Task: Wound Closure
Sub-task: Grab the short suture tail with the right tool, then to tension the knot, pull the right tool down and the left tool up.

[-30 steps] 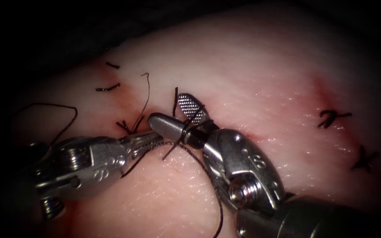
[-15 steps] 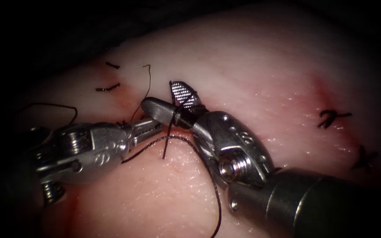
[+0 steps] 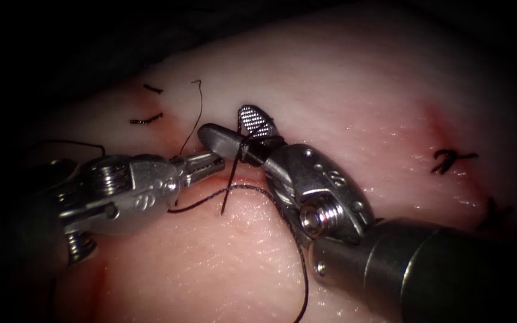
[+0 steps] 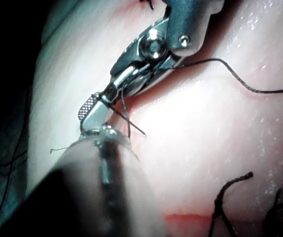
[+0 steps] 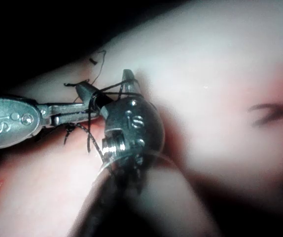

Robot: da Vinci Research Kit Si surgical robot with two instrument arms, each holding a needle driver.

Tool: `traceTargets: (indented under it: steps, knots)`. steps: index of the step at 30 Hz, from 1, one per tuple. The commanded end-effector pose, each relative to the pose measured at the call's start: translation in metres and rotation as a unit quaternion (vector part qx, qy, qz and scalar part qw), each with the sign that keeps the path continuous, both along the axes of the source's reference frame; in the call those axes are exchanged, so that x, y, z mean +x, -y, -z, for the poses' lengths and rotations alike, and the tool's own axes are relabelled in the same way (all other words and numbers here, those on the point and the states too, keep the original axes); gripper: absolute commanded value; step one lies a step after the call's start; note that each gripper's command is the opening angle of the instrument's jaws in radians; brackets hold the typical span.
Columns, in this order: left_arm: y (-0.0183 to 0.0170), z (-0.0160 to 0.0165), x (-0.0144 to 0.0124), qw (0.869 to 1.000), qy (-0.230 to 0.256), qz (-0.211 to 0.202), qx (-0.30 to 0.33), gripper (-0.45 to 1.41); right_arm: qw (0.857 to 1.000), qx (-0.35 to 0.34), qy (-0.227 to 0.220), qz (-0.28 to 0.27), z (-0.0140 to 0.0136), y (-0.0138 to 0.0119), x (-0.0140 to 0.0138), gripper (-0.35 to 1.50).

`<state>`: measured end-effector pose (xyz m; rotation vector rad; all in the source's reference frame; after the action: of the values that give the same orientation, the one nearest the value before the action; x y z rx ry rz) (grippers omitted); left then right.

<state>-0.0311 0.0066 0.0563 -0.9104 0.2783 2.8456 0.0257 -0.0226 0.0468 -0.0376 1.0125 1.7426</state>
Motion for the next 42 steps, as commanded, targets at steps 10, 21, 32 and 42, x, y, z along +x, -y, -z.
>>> traceTargets:
  steps: [10,21,32,42]
  knots:
    - [-0.0004,-0.0010,-0.0007,1.000,-0.004,-0.001,0.005,-0.45,1.000,0.020,-0.008,0.002,-0.0010,-0.0003,0.0022,0.91]
    - [-0.0006,-0.0013,-0.0007,1.000,-0.004,0.000,0.007,-0.45,0.999,0.032,-0.008,-0.006,-0.0013,-0.0005,0.0026,0.07]
    - [-0.0011,-0.0011,-0.0002,0.999,0.010,0.037,0.036,0.62,1.000,0.005,0.017,0.008,0.0000,0.0007,0.0032,-0.35]
    - [0.0011,0.0010,0.0013,0.990,0.033,0.105,0.088,0.76,1.000,0.002,0.020,0.013,-0.0002,0.0007,0.0031,-0.35]
